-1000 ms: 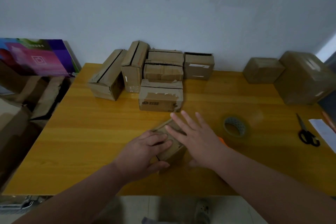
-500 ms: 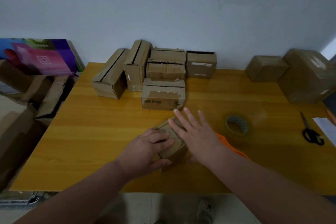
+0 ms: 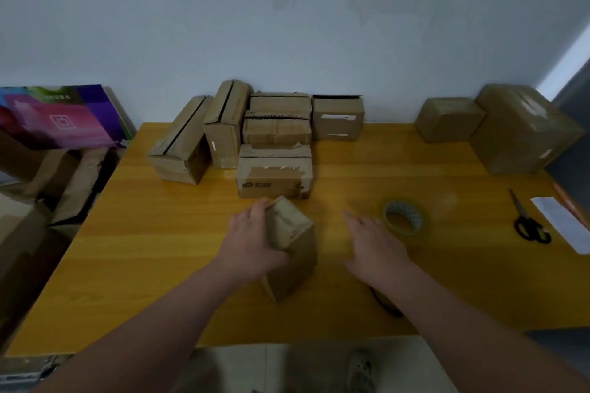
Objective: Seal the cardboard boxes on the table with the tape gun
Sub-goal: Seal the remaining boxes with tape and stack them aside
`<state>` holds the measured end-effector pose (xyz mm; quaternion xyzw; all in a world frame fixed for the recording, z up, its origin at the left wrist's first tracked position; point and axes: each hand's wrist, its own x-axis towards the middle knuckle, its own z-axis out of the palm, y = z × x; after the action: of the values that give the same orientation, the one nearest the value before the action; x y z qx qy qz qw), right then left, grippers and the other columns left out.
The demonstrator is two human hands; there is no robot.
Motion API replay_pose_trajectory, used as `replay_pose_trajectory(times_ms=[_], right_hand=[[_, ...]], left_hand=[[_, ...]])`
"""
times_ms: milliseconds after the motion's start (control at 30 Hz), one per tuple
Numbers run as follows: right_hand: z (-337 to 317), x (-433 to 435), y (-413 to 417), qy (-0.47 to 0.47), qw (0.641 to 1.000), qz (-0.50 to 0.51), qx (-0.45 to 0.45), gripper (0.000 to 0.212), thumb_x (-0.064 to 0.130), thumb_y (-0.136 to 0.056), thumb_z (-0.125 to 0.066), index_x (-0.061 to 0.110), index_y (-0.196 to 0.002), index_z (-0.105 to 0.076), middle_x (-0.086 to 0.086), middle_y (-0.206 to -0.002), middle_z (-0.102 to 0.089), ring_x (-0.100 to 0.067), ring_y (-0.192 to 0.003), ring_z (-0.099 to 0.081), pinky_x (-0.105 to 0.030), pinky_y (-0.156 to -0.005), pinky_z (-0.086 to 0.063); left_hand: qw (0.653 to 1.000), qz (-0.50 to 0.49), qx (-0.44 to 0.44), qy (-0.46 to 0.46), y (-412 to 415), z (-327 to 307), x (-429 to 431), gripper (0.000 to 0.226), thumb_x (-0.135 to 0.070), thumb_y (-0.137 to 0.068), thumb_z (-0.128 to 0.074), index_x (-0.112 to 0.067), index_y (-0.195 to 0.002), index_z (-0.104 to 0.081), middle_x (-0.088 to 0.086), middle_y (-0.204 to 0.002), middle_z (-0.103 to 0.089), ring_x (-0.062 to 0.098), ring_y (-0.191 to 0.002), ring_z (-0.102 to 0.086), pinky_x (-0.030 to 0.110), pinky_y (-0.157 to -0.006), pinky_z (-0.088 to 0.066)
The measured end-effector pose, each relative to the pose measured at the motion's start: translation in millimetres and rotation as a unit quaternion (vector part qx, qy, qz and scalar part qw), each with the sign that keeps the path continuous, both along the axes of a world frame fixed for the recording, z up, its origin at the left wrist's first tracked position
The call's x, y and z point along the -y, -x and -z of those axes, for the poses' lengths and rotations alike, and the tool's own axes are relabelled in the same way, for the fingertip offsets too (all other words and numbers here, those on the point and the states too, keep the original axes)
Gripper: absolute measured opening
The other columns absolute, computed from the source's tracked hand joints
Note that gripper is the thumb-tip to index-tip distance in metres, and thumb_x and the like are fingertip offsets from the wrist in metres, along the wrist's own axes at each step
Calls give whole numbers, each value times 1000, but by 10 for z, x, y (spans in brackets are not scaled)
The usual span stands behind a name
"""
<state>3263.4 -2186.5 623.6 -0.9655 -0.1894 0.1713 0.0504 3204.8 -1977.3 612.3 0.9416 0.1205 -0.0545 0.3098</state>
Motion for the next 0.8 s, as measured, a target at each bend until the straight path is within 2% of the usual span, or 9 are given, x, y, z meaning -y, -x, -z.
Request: replay_pose_trajectory(times_ms=[67, 133, 267, 333, 400, 433, 567, 700, 800], right_hand=[[40, 65, -8, 8, 999, 50, 5, 64, 32, -89, -66, 19, -142, -32, -3, -133, -46, -24, -124, -42, -33, -78, -48], [84, 124, -10, 21, 996, 83, 3, 46, 34, -89, -64, 18, -127, -42, -2, -118, -52, -24, -109, -52, -32, -66, -42], [210, 219, 2, 58, 991, 123, -17, 42, 29, -91, -60, 17, -126, -40, -4, -113, -55, -24, -101, -58, -33, -65, -42], [286, 265, 21, 76, 987, 141, -31, 45, 28, -92, -59, 17, -131, -38, -4, -116, -54, -24, -101, -58, -33, -65, -42], [354, 308, 37, 77, 985, 153, -35, 46, 27, -93, -57, 18, -134, -36, -6, -120, -51, -25, -104, -57, -33, -67, -41], [375, 326, 41, 76, 984, 157, -33, 46, 26, -94, -56, 19, -134, -35, -7, -122, -50, -26, -106, -57, -33, -68, -40], [418, 359, 42, 81, 982, 168, -36, 52, 16, -94, -52, 16, -140, -29, -6, -114, -59, -23, -94, -60, -31, -61, -40], [449, 368, 73, 64, 984, 163, -41, 51, 7, -94, -48, 14, -140, -27, -2, -85, -53, -19, -69, -51, -30, -51, -37], [431, 354, 85, 65, 985, 156, -26, 54, 6, -92, -51, 15, -139, -26, 1, -72, -44, -14, -59, -43, -28, -45, -30]], left_hand=[[989, -60, -33, 133, -85, 2, -108, 113, -27, -62, -82, -26, -150, -12, 4, -142, -31, 29, -129, -34, 49, -101, -43], [970, -77, -36, 229, -109, 6, -192, 114, -26, -53, -80, -31, -148, -19, 2, -136, -36, 29, -122, -41, 51, -94, -49], [929, -57, -71, 358, -65, 69, -271, 98, 2, -62, -73, -27, -145, -29, -7, -121, -47, 18, -108, -50, 38, -83, -49], [915, -33, -118, 385, -34, 138, -331, 100, 2, -57, -68, -33, -143, -32, -6, -133, -43, 20, -122, -44, 41, -92, -46], [928, -32, -123, 350, -35, 236, -378, 87, 2, -65, -69, -39, -137, -40, -5, -146, -37, 22, -138, -30, 51, -107, -34], [942, -58, -106, 314, -46, 264, -377, 78, 4, -75, -68, -37, -137, -43, -4, -149, -36, 24, -140, -28, 53, -109, -32], [977, -165, -24, 133, -94, 272, -246, 54, -2, -95, -52, -21, -145, -41, 5, -150, -38, 30, -134, -39, 46, -98, -45], [992, -106, 45, 45, -109, 240, -42, 45, -8, -96, -47, -16, -141, -45, 10, -141, -40, 29, -128, -39, 39, -106, -37], [997, -54, 54, 25, -59, 207, 131, 46, -26, -95, -52, -21, -140, -46, 6, -139, -35, 29, -131, -33, 43, -109, -36]])
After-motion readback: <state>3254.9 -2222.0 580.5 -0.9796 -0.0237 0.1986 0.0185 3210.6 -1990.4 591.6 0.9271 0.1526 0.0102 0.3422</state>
